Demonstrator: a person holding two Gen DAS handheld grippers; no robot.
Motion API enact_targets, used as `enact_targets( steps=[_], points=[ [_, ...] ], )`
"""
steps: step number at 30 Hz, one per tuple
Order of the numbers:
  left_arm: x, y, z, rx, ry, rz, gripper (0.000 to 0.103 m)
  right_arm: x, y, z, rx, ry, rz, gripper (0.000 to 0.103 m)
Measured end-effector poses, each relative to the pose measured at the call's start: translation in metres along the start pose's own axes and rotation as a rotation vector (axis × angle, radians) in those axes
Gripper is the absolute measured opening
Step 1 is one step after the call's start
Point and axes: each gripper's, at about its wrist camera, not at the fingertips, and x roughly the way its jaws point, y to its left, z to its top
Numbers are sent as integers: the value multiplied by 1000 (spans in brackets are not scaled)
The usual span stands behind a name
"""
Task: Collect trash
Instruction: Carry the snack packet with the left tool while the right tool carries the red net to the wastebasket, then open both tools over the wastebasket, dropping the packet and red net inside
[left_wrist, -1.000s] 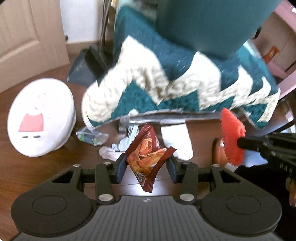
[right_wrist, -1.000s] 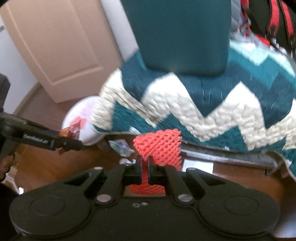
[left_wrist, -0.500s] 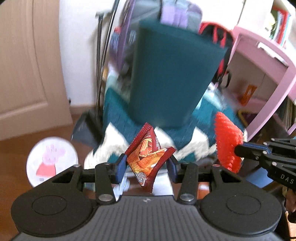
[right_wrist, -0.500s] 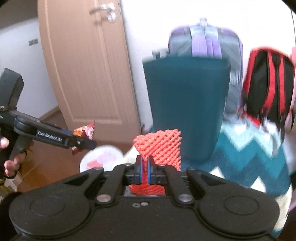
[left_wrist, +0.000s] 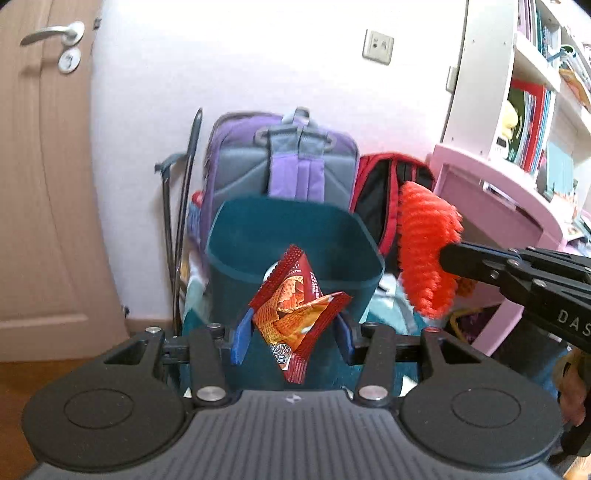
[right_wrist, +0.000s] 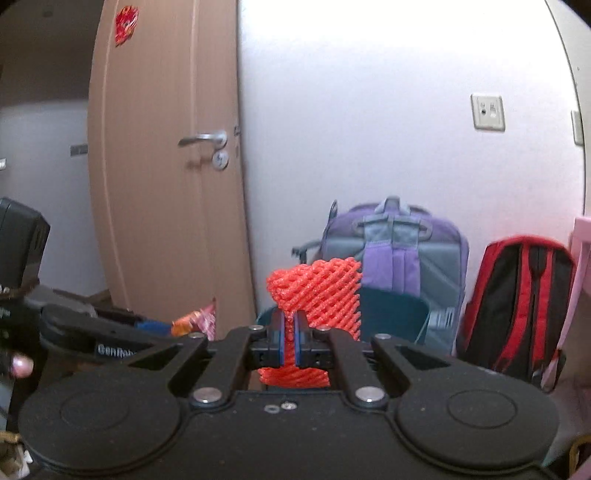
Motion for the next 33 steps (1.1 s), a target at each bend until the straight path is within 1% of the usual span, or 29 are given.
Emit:
enact_targets(
  steps=[5,8,11,17,22,25,30,33],
  points=[
    [16,-13,31,7,-28,1,45,21,-19,15,23,-17,-14,4],
    [34,-21,45,20,-26,11,45,38,-27,15,39,-3,-15,4],
    [54,-29,54,55,-18,33,46,60,-38,11,67,30,-15,4],
    [104,-26,54,80,45,70,46,100,-57,-1,99,103,-22,4],
    [144,-6,56,13,87,95,46,128,-73,-19,119,165,-20,4],
    [163,4,58,-10,121,99,46,139,-76,-30,114,197,-16,4],
    [192,10,57,-8,198,103,46,154,-81,-43,108,253,-25,5],
    [203,11,53,-4,221,112,47,156,-82,-47,107,259,-39,10]
  ],
)
